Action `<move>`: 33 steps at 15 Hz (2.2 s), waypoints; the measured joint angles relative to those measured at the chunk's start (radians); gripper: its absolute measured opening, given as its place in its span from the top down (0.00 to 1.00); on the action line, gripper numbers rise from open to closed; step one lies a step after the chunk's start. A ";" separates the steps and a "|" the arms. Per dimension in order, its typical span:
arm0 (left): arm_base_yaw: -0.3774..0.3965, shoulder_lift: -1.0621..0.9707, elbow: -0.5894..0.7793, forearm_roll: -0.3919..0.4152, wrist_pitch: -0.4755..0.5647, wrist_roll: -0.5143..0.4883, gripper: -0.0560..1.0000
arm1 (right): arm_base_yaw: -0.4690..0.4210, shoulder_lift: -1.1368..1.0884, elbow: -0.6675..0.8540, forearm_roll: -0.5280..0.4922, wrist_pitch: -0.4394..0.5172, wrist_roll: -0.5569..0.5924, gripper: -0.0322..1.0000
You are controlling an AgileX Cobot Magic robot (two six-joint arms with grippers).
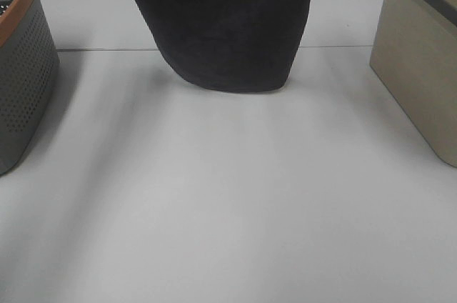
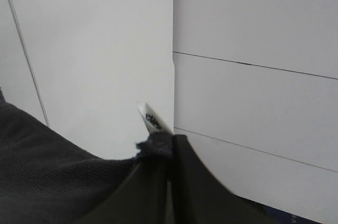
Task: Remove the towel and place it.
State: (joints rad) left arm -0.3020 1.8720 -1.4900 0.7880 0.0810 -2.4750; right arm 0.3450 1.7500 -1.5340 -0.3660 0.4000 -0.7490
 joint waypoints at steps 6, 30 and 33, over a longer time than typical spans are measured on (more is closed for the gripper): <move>0.028 0.177 -0.240 0.138 -0.110 -0.022 0.95 | -0.128 0.095 0.000 -0.142 -0.347 0.284 0.95; -0.044 0.069 0.539 0.288 -0.165 0.279 0.95 | -0.102 0.003 0.856 -0.047 -0.638 0.296 0.95; -0.049 0.066 0.593 0.287 -0.185 0.294 0.95 | -0.101 0.003 0.902 -0.050 -0.653 0.296 0.95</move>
State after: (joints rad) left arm -0.3510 1.9380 -0.8970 1.0750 -0.1040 -2.1810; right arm 0.2440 1.7530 -0.6320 -0.4160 -0.2530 -0.4530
